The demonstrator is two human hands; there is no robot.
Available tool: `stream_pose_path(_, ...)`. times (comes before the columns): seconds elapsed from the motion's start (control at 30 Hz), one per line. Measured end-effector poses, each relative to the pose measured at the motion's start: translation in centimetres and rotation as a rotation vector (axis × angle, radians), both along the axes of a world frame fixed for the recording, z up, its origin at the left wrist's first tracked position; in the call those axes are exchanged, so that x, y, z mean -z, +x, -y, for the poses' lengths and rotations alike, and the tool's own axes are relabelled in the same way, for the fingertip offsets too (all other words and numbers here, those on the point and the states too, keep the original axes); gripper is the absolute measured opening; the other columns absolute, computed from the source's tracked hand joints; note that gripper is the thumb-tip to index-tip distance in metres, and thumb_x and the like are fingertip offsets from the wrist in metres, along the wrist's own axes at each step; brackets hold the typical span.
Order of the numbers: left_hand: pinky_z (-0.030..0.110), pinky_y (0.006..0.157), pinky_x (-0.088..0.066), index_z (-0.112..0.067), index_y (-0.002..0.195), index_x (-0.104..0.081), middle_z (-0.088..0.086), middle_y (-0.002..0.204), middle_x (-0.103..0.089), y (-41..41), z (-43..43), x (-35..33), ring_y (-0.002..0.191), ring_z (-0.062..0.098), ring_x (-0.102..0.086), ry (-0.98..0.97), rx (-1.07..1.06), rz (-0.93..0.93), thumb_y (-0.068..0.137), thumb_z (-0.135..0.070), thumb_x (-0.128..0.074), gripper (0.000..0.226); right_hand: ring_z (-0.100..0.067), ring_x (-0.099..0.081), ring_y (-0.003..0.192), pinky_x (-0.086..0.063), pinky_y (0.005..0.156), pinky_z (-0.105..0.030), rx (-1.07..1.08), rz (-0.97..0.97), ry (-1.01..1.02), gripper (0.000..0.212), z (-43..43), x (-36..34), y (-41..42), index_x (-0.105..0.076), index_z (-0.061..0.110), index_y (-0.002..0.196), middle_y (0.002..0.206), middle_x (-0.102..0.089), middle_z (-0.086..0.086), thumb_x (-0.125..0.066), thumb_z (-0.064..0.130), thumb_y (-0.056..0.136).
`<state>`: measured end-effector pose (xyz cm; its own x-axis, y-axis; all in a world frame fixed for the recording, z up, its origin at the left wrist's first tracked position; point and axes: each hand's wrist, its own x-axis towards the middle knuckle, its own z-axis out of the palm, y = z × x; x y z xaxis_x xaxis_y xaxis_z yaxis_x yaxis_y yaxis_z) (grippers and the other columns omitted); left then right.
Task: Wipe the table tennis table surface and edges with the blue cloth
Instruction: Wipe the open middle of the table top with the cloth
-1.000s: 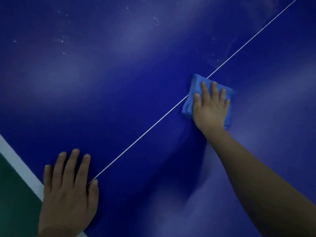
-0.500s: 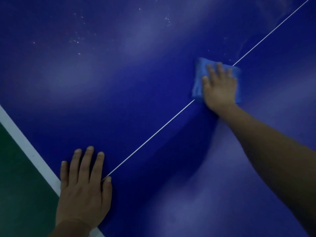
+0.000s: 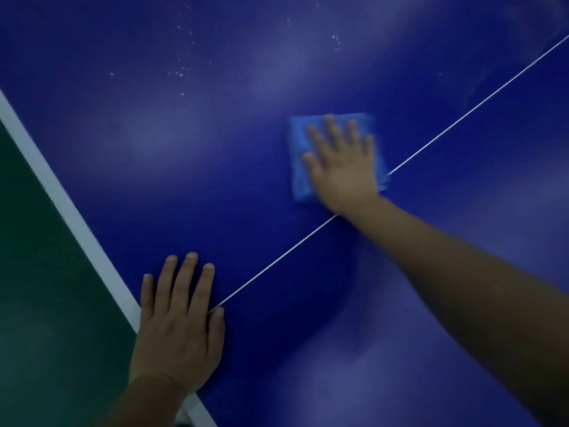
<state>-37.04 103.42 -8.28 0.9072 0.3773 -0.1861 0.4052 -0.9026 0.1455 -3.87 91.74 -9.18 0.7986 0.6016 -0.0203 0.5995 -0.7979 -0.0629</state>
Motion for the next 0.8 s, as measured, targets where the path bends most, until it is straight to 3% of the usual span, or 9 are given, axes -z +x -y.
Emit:
stream_pose_path(0.13, 0.055, 0.121, -0.009, -0.009, 0.149, -0.044, 0.014, 0.16, -0.034, 0.0, 0.0, -0.1, 0.151, 0.035, -0.02, 0.001, -0.004, 0.027, 0.097, -0.042, -0.033, 0.062, -0.039, -0.002, 0.153, -0.001, 0.12, -0.063, 0.715, -0.083, 0.046, 0.061, 4.5, -1.0, 6.3, -0.018, 0.032, 0.16, 0.169, -0.007, -0.003, -0.02, 0.054, 0.104)
stream_pose_path(0.2, 0.055, 0.12, -0.011, -0.01, 0.149, -0.044, 0.013, 0.16, -0.034, 0.0, 0.0, -0.2, 0.151, 0.034, -0.021, -0.002, -0.002, 0.017, 0.097, -0.043, -0.034, 0.063, -0.042, 0.003, 0.153, 0.003, 0.118, -0.064, 0.889, -0.114, 0.094, 0.063, 1.1, -1.2, 4.8, -0.014, 0.03, 0.161, 0.169, -0.002, -0.005, -0.016, 0.055, 0.103)
stream_pose_path(0.27, 0.056, 0.118, -0.014, -0.01, 0.149, -0.045, 0.013, 0.16, -0.034, 0.1, -0.2, -0.3, 0.151, 0.034, -0.022, -0.011, 0.0, 0.008, 0.096, -0.043, -0.034, 0.063, -0.044, 0.001, 0.152, 0.003, 0.117, -0.065, 0.763, -0.11, 0.107, 0.061, -5.3, -1.1, 0.5, -0.016, 0.029, 0.16, 0.169, -0.004, -0.007, -0.02, 0.052, 0.104)
stream_pose_path(0.4, 0.057, 0.116, -0.016, -0.01, 0.148, -0.046, 0.014, 0.159, -0.036, 0.1, -0.1, -0.5, 0.149, 0.036, -0.026, 0.005, 0.006, -0.018, 0.096, -0.043, -0.035, 0.063, -0.04, 0.005, 0.153, 0.01, 0.117, -0.061, -0.051, -0.149, 0.002, 0.065, -15.4, -0.3, -10.7, -0.013, 0.032, 0.16, 0.169, -0.002, -0.003, -0.009, 0.056, 0.1)
stream_pose_path(0.47, 0.058, 0.115, -0.018, -0.01, 0.147, -0.049, 0.014, 0.158, -0.038, 0.2, -0.2, -0.7, 0.148, 0.037, -0.03, -0.013, 0.008, -0.016, 0.095, -0.043, -0.036, 0.063, -0.037, -0.001, 0.154, 0.004, 0.119, -0.059, -0.243, -0.143, -0.026, 0.063, -14.8, -0.5, -9.5, -0.018, 0.035, 0.159, 0.169, -0.008, 0.0, -0.013, 0.057, 0.101)
stream_pose_path(0.57, 0.056, 0.114, -0.019, -0.01, 0.145, -0.052, 0.011, 0.158, -0.038, -0.2, -0.4, -1.1, 0.148, 0.034, -0.03, -0.095, 0.015, 0.038, 0.095, -0.044, -0.037, 0.062, -0.037, -0.009, 0.153, -0.008, 0.121, -0.057, 0.112, -0.007, -0.048, 0.057, -9.7, -0.8, -2.7, -0.02, 0.035, 0.159, 0.168, -0.012, -0.001, -0.023, 0.051, 0.105)
stream_pose_path(0.7, 0.049, 0.122, -0.011, -0.007, 0.147, -0.046, 0.013, 0.16, -0.033, 1.0, -3.6, -0.9, 0.15, 0.032, -0.023, -0.209, -0.17, 0.212, 0.096, -0.041, -0.039, 0.062, -0.039, 0.0, 0.154, 0.0, 0.12, -0.061, 0.721, -0.126, 0.071, 0.061, -8.9, -1.5, 0.4, -0.013, 0.033, 0.16, 0.169, -0.003, -0.002, -0.017, 0.056, 0.104)
stream_pose_path(0.73, 0.047, 0.124, -0.006, -0.006, 0.148, -0.043, 0.015, 0.161, -0.029, 1.9, -5.4, -0.9, 0.151, 0.033, -0.02, -0.209, -0.273, 0.21, 0.096, -0.04, -0.038, 0.062, -0.04, 0.0, 0.153, 0.0, 0.119, -0.062, 0.708, -0.108, 0.067, 0.061, -11.4, -1.2, -1.4, -0.014, 0.032, 0.16, 0.169, -0.004, -0.004, -0.018, 0.055, 0.104)
stream_pose_path(0.8, 0.043, 0.126, 0.001, -0.004, 0.151, -0.037, 0.017, 0.163, -0.023, 4.2, -9.6, -1.1, 0.152, 0.034, -0.012, -0.215, -0.459, 0.194, 0.097, -0.038, -0.037, 0.064, -0.041, -0.005, 0.153, 0.0, 0.119, -0.062, 0.404, -0.056, 0.081, 0.061, -17.0, -0.5, -6.9, -0.018, 0.031, 0.16, 0.168, -0.009, -0.006, -0.021, 0.054, 0.104)
